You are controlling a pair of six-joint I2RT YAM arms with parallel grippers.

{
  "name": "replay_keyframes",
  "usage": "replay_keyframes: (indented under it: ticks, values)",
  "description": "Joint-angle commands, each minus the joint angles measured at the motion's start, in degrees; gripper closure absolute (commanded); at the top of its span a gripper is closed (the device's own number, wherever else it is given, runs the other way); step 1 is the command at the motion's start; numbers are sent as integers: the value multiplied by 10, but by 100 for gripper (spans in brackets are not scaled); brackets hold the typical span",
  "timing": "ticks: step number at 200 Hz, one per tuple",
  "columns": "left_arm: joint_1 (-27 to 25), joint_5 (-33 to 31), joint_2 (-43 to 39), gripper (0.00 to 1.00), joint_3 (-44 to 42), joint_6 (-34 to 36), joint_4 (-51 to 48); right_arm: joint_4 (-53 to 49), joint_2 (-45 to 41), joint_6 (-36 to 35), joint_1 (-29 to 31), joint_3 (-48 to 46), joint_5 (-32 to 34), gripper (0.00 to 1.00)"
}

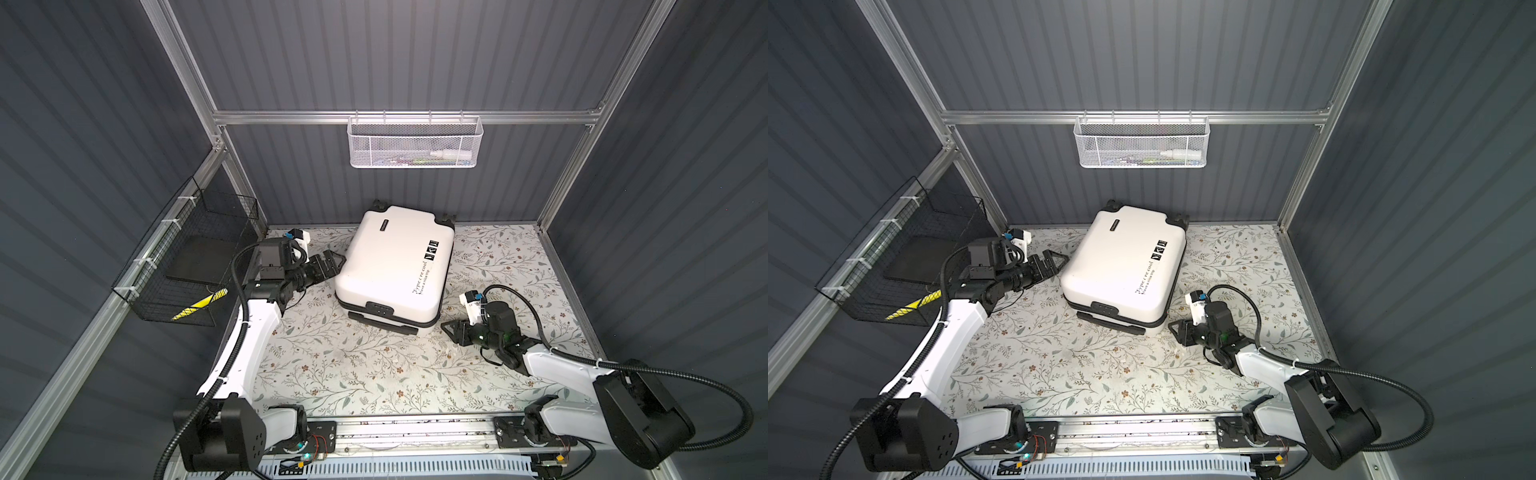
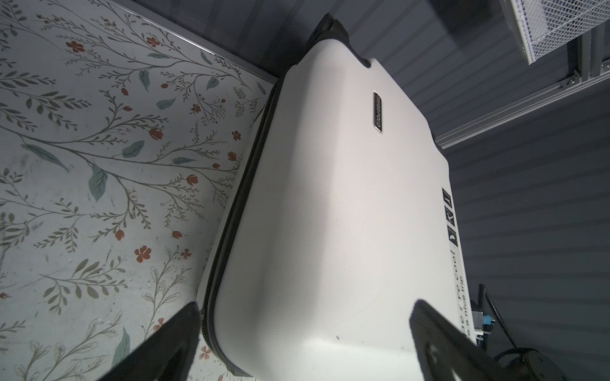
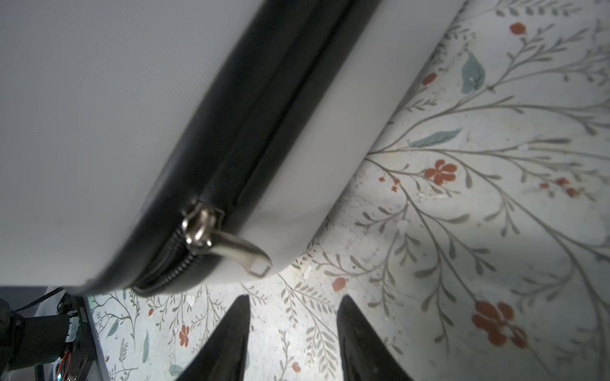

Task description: Pack the luggage

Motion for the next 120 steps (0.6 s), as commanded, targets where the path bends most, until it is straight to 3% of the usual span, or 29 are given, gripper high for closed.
replay_keyframes:
  ticks: [1, 42, 98, 120]
  values:
    - [1, 11, -9, 0, -5, -3, 6, -5, 17, -12, 8, 29, 7, 55]
    - [1, 12, -8, 0, -4, -2, 6, -26, 29, -27, 10, 52, 21, 59]
    - [1, 14, -6, 0, -6, 1, 7, -46, 17, -41, 10, 53, 49, 83]
    - [1, 15, -6, 0, -8, 0, 10, -52, 11, -46, 10, 54, 52, 85]
